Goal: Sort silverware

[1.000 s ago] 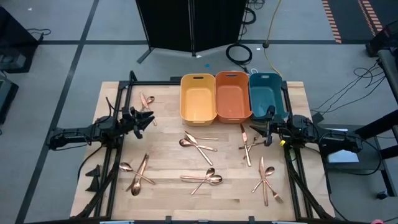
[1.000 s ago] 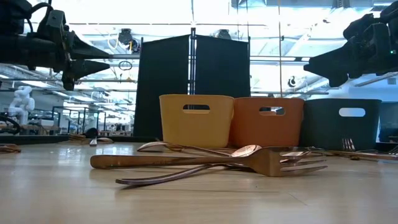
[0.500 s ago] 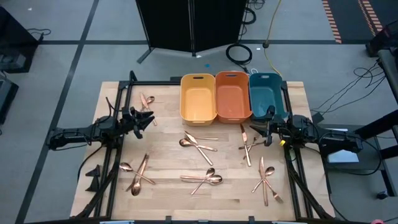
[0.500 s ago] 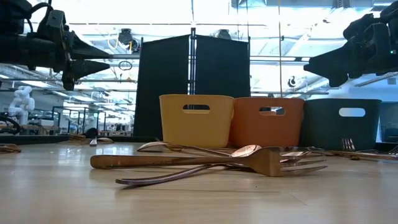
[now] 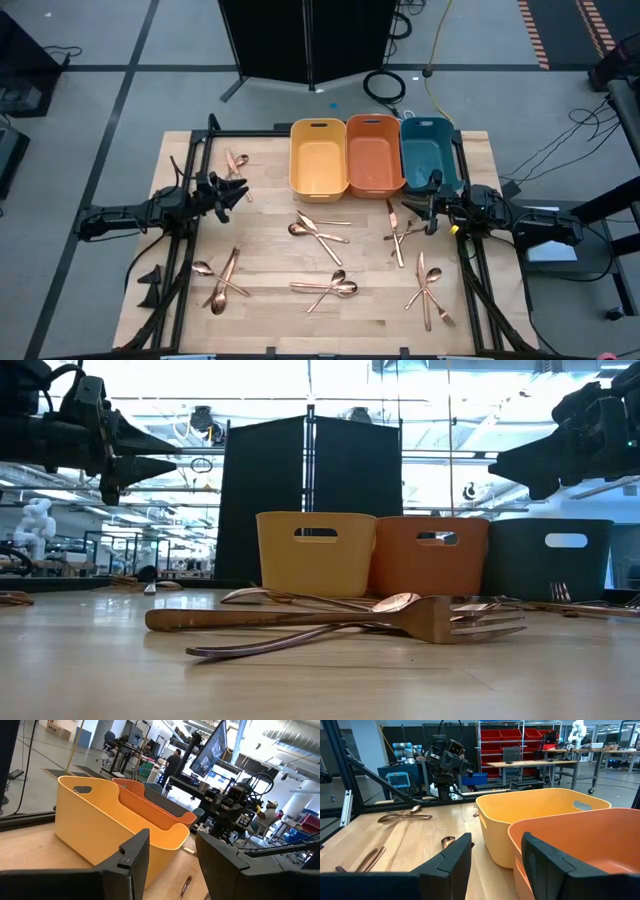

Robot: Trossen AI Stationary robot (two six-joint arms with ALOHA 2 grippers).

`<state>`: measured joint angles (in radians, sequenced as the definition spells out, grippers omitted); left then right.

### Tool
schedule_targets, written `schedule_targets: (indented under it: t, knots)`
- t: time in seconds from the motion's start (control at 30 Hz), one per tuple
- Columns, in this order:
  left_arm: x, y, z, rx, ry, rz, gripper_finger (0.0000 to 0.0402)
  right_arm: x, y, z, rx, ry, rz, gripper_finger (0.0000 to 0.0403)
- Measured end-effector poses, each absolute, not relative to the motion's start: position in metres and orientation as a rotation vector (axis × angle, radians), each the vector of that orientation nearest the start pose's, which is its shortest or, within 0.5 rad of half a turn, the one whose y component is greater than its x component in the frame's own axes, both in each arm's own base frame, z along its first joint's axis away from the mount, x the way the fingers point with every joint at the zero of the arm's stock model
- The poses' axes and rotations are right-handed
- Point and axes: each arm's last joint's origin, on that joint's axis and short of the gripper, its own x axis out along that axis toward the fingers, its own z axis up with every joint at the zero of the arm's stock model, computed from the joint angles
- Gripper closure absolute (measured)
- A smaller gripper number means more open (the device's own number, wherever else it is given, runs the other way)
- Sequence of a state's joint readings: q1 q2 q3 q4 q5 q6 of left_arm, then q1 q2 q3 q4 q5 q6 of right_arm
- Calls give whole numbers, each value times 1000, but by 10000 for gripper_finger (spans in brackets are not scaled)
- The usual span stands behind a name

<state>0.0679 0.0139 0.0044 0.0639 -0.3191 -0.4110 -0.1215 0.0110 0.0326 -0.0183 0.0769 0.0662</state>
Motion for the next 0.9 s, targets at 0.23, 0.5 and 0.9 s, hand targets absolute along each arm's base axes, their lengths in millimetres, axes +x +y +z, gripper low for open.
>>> schedule_targets:
  t: [0.23, 0.5, 0.9]
  knots:
    - [96, 16, 170, -413, -133, 370, 245, 95, -14, 172, 66, -10, -198, 243]
    - [96, 16, 170, -413, -137, 371, 245, 95, -15, 172, 330, -47, -227, 243]
    - [96, 15, 170, -415, -135, 362, 245, 101, -14, 187, 413, -226, -154, 243]
